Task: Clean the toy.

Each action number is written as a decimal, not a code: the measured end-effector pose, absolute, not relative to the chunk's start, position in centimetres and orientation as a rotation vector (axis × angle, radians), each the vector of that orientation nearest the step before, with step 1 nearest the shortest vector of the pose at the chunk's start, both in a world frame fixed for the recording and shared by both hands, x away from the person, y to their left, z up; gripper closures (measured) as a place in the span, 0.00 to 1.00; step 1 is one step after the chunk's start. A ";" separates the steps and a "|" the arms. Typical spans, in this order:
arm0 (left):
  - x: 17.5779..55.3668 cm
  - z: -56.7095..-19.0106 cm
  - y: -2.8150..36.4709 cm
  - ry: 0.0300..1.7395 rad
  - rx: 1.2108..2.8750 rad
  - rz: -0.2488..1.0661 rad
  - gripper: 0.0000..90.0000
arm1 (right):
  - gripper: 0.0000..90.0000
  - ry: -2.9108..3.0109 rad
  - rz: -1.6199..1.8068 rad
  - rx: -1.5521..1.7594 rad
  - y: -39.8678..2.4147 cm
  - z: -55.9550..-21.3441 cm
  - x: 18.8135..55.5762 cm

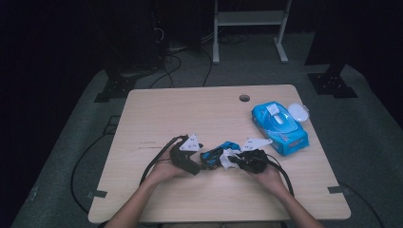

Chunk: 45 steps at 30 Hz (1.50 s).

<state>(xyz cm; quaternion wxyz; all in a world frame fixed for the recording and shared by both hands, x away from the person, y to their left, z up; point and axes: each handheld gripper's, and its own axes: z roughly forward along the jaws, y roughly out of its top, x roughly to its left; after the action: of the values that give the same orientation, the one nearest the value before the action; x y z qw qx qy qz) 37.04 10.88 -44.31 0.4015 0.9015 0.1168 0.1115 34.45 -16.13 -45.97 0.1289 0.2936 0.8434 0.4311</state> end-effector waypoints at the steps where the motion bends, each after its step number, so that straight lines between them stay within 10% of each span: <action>1: 37.0 -44.4 11.0 0.306 2.271 0.280 0.22 | 0.93 2.462 1.235 0.856 -16.1 -46.2 34.4; 34: 37.3 -44.2 12.3 0.363 2.197 0.234 0.18 | 0.91 2.403 1.189 1.004 -23.9 -45.0 34.2; 45: 37.5 -44.2 12.5 0.372 2.192 0.227 0.18 | 0.51 2.450 1.191 1.054 -25.5 -45.4 34.4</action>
<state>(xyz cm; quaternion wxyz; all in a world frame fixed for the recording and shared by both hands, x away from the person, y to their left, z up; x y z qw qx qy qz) 37.46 12.47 -44.21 0.4378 0.8818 0.1494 0.0914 34.40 -25.52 -45.41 0.1104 0.3587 0.8337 0.4052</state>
